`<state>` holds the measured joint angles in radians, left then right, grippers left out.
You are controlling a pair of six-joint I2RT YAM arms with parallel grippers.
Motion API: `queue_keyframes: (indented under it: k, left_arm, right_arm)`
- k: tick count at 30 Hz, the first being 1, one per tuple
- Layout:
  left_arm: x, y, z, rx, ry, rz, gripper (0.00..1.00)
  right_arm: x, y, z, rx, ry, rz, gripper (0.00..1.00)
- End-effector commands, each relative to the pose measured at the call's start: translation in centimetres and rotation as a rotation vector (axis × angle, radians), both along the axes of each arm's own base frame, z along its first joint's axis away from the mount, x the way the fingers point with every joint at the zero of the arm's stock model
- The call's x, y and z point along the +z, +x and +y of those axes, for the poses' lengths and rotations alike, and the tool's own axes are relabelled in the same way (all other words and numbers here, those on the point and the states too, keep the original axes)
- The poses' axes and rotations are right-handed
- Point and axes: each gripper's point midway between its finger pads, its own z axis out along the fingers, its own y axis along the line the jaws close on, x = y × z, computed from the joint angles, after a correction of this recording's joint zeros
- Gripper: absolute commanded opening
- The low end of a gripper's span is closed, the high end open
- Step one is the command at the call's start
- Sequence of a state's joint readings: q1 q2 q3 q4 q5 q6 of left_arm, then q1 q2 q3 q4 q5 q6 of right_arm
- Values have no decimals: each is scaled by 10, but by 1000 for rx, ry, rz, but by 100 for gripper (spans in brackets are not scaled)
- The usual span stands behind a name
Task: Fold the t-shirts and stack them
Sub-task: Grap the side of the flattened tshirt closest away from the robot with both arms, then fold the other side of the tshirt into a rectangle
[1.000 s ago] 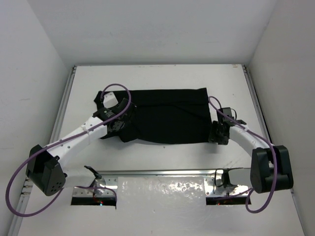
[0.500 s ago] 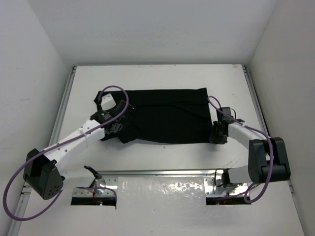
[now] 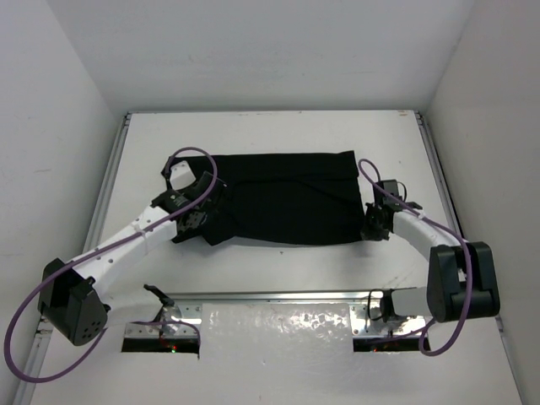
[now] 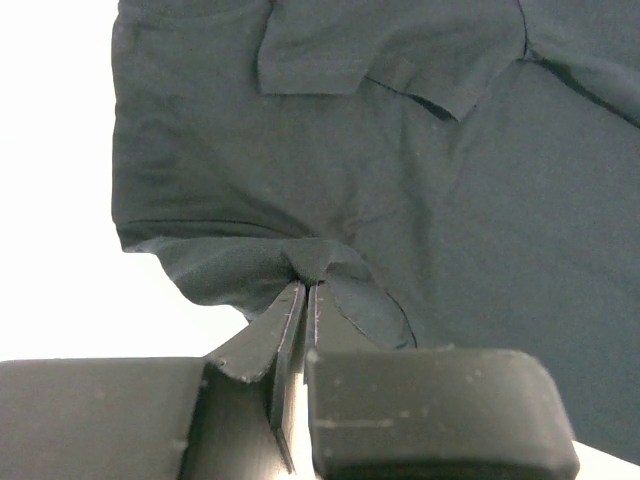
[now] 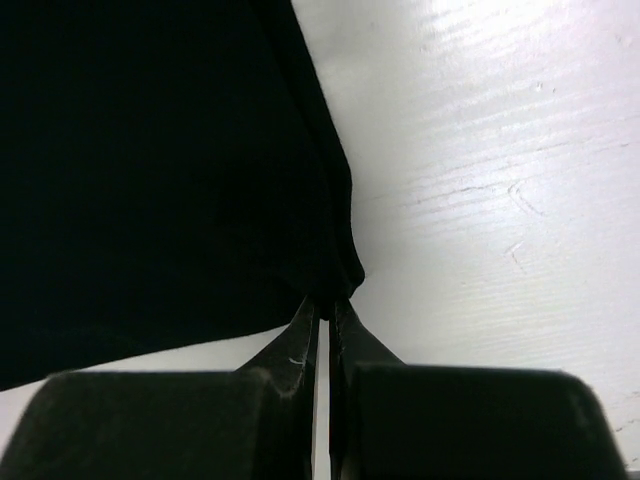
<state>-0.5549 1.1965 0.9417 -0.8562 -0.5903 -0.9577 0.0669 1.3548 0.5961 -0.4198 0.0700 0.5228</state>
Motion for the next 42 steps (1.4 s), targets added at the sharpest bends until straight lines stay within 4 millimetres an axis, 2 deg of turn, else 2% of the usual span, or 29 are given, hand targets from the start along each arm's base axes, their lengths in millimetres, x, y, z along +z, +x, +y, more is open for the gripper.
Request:
queue_keyframes:
  k: [1, 9, 11, 15, 16, 18, 19, 20, 21, 24, 30, 31, 36, 39, 42]
  left_arm:
    - [28, 14, 2, 16, -19, -91, 0]
    - [45, 33, 5, 42, 1, -126, 0]
    - [52, 42, 4, 46, -13, -146, 0]
    - [58, 64, 10, 72, -49, -155, 0]
    - [59, 69, 11, 75, -48, -159, 0]
    - [62, 83, 15, 91, -46, -161, 0]
    - [69, 90, 15, 98, -53, -174, 0]
    - [62, 97, 17, 108, -50, -153, 0]
    - [63, 103, 15, 98, -57, -156, 0]
    - [60, 118, 14, 105, -56, -149, 0]
    - [58, 143, 27, 148, -8, -149, 0]
    - [50, 147, 31, 154, 0, -130, 0]
    - [31, 169, 26, 120, -7, -94, 0]
    - [30, 180, 24, 105, -3, -103, 0]
    - [21, 189, 24, 101, 15, -79, 0]
  right_arm:
    - [25, 24, 4, 14, 19, -100, 0]
    - [47, 50, 8, 30, 36, -155, 0]
    - [54, 61, 7, 30, 26, -169, 0]
    - [52, 80, 5, 28, 10, -148, 0]
    - [60, 91, 5, 32, 7, -168, 0]
    - [57, 96, 4, 31, -3, -147, 0]
    - [62, 105, 4, 31, -5, -165, 0]
    - [64, 110, 4, 32, -5, -170, 0]
    - [60, 113, 4, 33, -8, -158, 0]
    - [65, 128, 3, 37, -18, -162, 0]
    - [71, 167, 5, 54, -27, -180, 0]
    - [63, 169, 5, 56, -27, -157, 0]
    - [48, 183, 6, 61, -27, -126, 0]
    - [43, 187, 7, 62, -27, -120, 0]
    - [38, 192, 6, 61, -35, -108, 0]
